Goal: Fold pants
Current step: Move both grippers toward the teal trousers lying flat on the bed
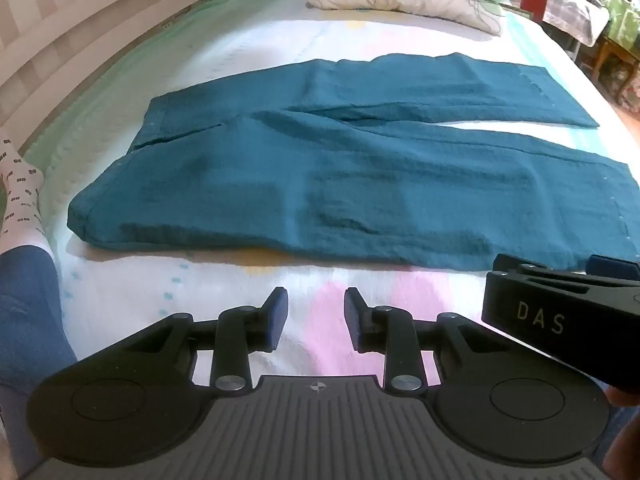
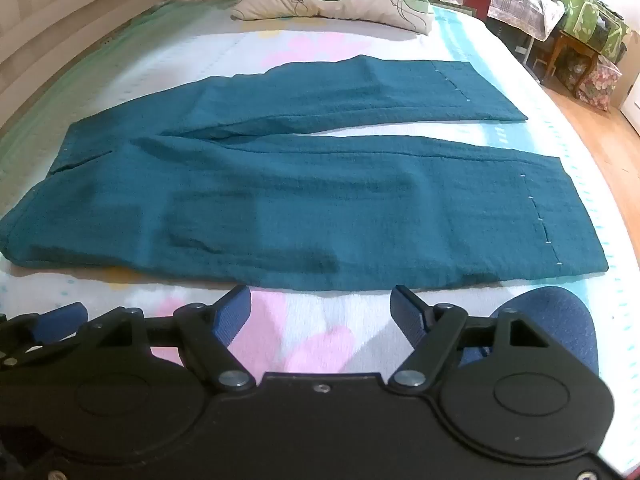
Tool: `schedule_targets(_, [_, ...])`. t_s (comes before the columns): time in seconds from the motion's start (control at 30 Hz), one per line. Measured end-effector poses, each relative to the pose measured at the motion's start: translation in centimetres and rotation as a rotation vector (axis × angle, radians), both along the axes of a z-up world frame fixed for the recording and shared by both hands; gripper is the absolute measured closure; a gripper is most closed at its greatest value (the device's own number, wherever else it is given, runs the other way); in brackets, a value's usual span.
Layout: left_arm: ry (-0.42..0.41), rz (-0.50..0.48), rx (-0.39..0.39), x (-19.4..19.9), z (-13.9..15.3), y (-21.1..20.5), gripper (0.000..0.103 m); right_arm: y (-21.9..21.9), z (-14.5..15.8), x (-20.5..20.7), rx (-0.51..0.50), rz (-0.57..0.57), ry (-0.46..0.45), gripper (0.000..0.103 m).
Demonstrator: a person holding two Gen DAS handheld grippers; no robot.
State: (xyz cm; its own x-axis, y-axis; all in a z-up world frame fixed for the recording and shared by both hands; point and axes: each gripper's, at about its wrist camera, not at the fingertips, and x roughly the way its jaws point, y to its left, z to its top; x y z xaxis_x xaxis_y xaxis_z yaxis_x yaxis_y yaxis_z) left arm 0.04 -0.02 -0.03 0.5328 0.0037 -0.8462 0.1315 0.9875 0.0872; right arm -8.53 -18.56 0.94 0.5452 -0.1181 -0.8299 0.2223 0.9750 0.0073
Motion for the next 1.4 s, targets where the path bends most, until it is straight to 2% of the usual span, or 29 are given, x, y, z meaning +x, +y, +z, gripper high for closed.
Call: schedule_targets(1.4, [0.058, 0.003, 0.008, 0.5, -1.7, 0.1, 0.073, 0.1, -1.0, 0.6, 0.005, -0.009, 0.035, 0.025])
